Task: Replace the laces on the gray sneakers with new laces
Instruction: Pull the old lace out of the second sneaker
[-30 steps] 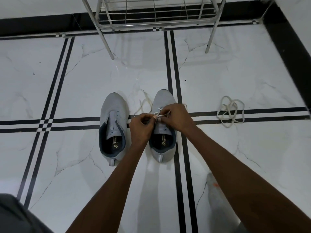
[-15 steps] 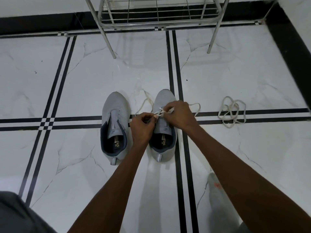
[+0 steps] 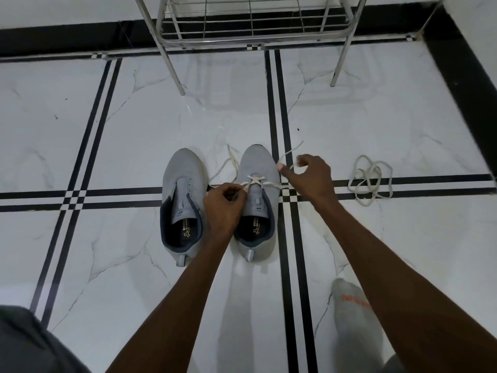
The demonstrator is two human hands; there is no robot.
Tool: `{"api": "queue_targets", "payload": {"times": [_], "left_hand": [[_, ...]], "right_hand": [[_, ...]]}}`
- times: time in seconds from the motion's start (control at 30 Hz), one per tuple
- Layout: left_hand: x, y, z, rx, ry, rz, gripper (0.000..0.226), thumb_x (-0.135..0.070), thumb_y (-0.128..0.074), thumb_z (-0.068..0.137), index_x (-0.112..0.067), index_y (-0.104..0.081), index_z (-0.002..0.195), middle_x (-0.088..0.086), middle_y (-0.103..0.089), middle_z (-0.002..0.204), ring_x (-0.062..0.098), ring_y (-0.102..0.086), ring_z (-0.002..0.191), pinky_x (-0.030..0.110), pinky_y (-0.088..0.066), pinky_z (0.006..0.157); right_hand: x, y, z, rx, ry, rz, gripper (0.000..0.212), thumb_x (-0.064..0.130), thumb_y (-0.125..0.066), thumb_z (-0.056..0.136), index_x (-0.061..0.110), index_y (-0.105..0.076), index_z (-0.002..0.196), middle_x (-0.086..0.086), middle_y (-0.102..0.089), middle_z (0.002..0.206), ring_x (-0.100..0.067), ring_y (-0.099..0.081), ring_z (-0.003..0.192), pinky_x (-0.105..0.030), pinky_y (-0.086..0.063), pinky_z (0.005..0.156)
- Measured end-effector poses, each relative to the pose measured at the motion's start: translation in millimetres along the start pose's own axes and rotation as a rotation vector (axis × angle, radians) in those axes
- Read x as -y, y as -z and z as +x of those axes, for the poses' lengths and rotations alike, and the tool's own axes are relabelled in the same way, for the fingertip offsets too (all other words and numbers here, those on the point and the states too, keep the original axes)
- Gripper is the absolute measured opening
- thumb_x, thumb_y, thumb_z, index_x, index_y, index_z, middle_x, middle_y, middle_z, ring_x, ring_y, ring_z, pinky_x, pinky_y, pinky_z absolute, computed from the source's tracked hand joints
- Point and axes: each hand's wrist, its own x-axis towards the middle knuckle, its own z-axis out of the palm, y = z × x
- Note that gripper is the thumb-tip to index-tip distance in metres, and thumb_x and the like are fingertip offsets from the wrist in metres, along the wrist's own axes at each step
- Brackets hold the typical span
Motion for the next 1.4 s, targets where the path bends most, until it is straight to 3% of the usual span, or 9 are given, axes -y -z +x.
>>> {"api": "queue_targets", "payload": {"times": [0.1,0.2,0.43,0.6,0.83,1.0,1.13,1.23,1.4], "left_hand": [[-3,-4,1,0.021,-0.059,0.049,0.017,-0.025,-0.079,0.087,-0.013,-0.079,0.099,-0.005,-0.075,0.09,-0.001,-0.067,0.08,0.002,-0.047,0.073],[-4,-6,2,0.043,-0.122,0.085,0.016,-0.021,-0.077,0.089,-0.011,-0.08,0.101,-0.001,-0.077,0.092,0.005,-0.068,0.08,0.002,-0.048,0.073],[-6,-1,6,-0.01,-0.14,0.115,0.009,-0.019,-0.073,0.088,-0.013,-0.076,0.094,-0.005,-0.073,0.083,0.007,-0.066,0.077,0.023,-0.053,0.072],[-25,-20,12,0.152,-0.439,0.274,0.028,-0.004,-0.067,0.085,-0.01,-0.072,0.112,0.004,-0.07,0.11,0.021,-0.054,0.105,0.023,-0.038,0.09],[-23,-37,24,0.246,-0.482,0.415,0.008,-0.007,-0.07,0.088,-0.006,-0.078,0.088,0.011,-0.072,0.086,0.027,-0.058,0.086,0.035,-0.047,0.077],[-10,-22,36,-0.099,-0.093,0.106,0.009,-0.014,-0.063,0.09,-0.011,-0.071,0.088,0.003,-0.071,0.087,0.019,-0.067,0.081,0.045,-0.058,0.074],[-22,-16,29,0.095,-0.333,0.196,0.028,-0.012,-0.066,0.09,-0.011,-0.069,0.118,0.006,-0.068,0.116,0.02,-0.059,0.108,0.035,-0.047,0.096],[-26,-30,29,0.296,-0.542,0.427,0.016,-0.012,-0.069,0.086,-0.01,-0.078,0.099,0.009,-0.075,0.1,0.028,-0.065,0.096,0.043,-0.051,0.089],[-22,-42,34,0.316,-0.552,0.586,0.011,-0.011,-0.067,0.09,-0.004,-0.074,0.084,0.014,-0.072,0.084,0.035,-0.062,0.082,0.044,-0.047,0.075]], "right_hand": [[14,-25,-21,0.128,0.059,-0.089,0.051,0.056,-0.077,0.077,0.007,-0.073,0.09,-0.004,-0.071,0.083,-0.016,-0.065,0.079,-0.031,-0.053,0.074],[11,-37,-30,0.128,0.146,-0.202,0.025,0.03,-0.07,0.083,0.006,-0.075,0.076,-0.008,-0.072,0.073,-0.021,-0.067,0.07,-0.034,-0.054,0.067],[-4,-10,-19,0.212,-0.008,0.011,0.016,0.014,-0.066,0.09,0.009,-0.08,0.096,-0.008,-0.075,0.086,-0.015,-0.063,0.072,-0.008,-0.04,0.05],[-1,-13,-22,0.202,0.016,0.012,0.019,0.024,-0.067,0.091,0.012,-0.081,0.098,-0.005,-0.077,0.091,-0.017,-0.069,0.081,-0.019,-0.043,0.067],[-6,-12,-24,0.227,-0.027,0.077,0.017,0.017,-0.067,0.091,0.009,-0.081,0.094,-0.005,-0.076,0.085,-0.014,-0.065,0.073,-0.015,-0.043,0.057],[-12,-11,-23,0.2,-0.094,0.139,0.016,0.014,-0.066,0.09,0.007,-0.079,0.083,-0.004,-0.071,0.072,-0.01,-0.058,0.059,-0.014,-0.04,0.048],[-11,-10,-23,0.209,-0.093,0.171,0.017,0.012,-0.064,0.088,0.004,-0.078,0.083,-0.009,-0.074,0.077,-0.014,-0.062,0.064,-0.015,-0.043,0.051],[-8,-12,-23,0.219,-0.077,0.141,0.017,0.014,-0.065,0.089,0.008,-0.08,0.09,-0.006,-0.076,0.087,-0.017,-0.068,0.078,-0.021,-0.048,0.064],[-7,-12,-27,0.236,-0.063,0.15,0.017,0.014,-0.065,0.091,0.008,-0.08,0.094,-0.007,-0.077,0.09,-0.02,-0.07,0.082,-0.029,-0.055,0.073]]}}
